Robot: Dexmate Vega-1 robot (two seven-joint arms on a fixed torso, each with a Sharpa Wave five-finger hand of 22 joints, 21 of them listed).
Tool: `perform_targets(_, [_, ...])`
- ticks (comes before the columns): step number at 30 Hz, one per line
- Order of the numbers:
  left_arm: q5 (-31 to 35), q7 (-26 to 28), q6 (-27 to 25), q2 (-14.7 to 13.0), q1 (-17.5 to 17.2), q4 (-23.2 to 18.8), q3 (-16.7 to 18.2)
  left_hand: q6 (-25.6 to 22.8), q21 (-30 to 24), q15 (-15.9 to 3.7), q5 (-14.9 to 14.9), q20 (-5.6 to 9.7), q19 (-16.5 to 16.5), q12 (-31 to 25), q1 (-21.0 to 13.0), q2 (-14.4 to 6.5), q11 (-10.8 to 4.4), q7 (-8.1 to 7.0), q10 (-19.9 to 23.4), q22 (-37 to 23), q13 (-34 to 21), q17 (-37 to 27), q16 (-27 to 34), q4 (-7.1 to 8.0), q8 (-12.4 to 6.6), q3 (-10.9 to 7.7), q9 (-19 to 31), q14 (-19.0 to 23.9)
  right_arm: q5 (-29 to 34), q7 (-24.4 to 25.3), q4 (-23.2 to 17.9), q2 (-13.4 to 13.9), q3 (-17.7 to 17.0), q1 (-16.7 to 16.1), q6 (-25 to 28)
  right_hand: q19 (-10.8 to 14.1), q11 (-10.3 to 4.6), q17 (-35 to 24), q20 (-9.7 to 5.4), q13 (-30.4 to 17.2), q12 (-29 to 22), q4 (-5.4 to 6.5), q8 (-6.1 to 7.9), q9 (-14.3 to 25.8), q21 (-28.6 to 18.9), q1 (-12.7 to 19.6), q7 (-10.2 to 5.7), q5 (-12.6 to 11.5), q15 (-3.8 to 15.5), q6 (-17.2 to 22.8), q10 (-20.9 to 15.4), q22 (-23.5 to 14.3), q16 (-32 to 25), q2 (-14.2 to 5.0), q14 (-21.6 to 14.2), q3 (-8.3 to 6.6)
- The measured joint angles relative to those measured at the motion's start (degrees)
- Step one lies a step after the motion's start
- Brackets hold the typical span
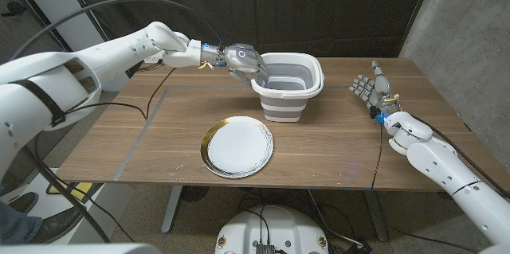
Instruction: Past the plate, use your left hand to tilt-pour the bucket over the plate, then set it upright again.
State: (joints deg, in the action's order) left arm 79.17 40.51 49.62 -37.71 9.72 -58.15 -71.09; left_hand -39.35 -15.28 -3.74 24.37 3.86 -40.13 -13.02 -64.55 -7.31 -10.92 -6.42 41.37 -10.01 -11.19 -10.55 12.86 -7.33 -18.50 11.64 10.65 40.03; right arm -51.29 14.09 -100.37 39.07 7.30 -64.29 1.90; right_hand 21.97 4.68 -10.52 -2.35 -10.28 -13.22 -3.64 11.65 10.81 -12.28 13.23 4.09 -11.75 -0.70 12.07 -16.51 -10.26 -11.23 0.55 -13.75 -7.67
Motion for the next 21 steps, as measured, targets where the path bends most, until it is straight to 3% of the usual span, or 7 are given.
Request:
perform_targets(7, [-0.33,0.8,0.11,2.08,1.05,3.22,-2.2,-3.36,-0.44,-0.77,-2.28,0.43,-2.25,0.0,-0.52,-1.57,1.03,0.71,2.91,0.0,-0.13,0.0,0.0,0.78,-0.37,-0.77,0.0,3.18,-0.04,0.27,-0.44,0.16,-0.36,-0.57,0.01,0.0,0.0,0.0,0.0,0.0,0.0,0.0,0.0,0.0,0.0,0.0,0.0,0.0,-0.31,0.0,0.0,0.0,0.0,0.0,-0.3,0.0])
perform_targets(11, [-0.38,1.44,0.09,3.18,1.62,4.75,-3.46,-5.17,-0.44,-1.24,-3.98,0.74,-3.59,0.0,-1.8,-2.84,1.26,1.08,4.95,0.01,-0.16,0.01,0.0,0.79,-0.36,-2.52,0.0,5.49,-0.06,0.47,-0.76,0.25,-0.52,-0.86,0.02,0.0,0.0,0.0,0.0,-0.23,0.0,0.0,0.0,0.0,0.0,0.0,0.0,0.0,-0.31,0.0,0.0,0.0,0.0,0.0,-0.31,0.0])
perform_targets(14, [-0.38,1.86,0.04,3.89,2.09,5.87,-4.54,-8.46,-0.94,-1.95,-6.5,1.09,-5.37,-0.08,-3.43,-4.4,1.44,1.64,8.11,-0.21,-0.15,0.01,0.0,1.17,-0.8,-5.81,0.13,8.53,-0.09,0.75,-1.13,0.4,-0.78,-1.19,0.09,0.0,0.0,0.0,0.0,-0.27,0.0,0.0,0.0,0.0,0.0,0.0,0.0,0.0,-0.31,0.0,0.0,0.0,0.0,0.0,-0.31,0.0])
perform_targets(18, [-0.44,3.48,-0.44,4.41,2.51,6.63,-5.55,-13.66,-2.06,-3.58,-10.29,1.99,-9.77,-0.34,-6.33,-3.85,1.65,2.78,13.45,-0.17,-0.42,0.01,0.29,3.1,-1.02,-11.5,0.36,14.47,-0.11,1.08,-1.68,0.59,-1.11,-1.69,0.2,0.0,0.0,0.0,0.0,-0.26,0.0,0.0,0.0,-0.01,0.03,0.0,0.0,0.0,-0.31,0.0,0.0,0.0,0.23,0.0,-0.3,0.0])
perform_targets(21, [-0.71,4.1,-0.7,4.25,2.6,6.4,-5.83,-15.03,-2.93,-4.96,-11.78,2.37,-13.05,-0.33,-7.47,-3.37,2.06,3.58,15.89,-0.05,-0.53,0.16,0.36,4.0,-1.01,-14.51,0.43,18.03,-0.13,1.26,-1.86,0.64,-1.22,-1.86,0.27,0.0,0.0,0.0,0.0,-0.26,0.0,0.0,0.0,-0.01,0.22,0.0,0.0,0.0,-0.31,0.0,0.0,0.0,0.22,0.0,-0.3,0.0])
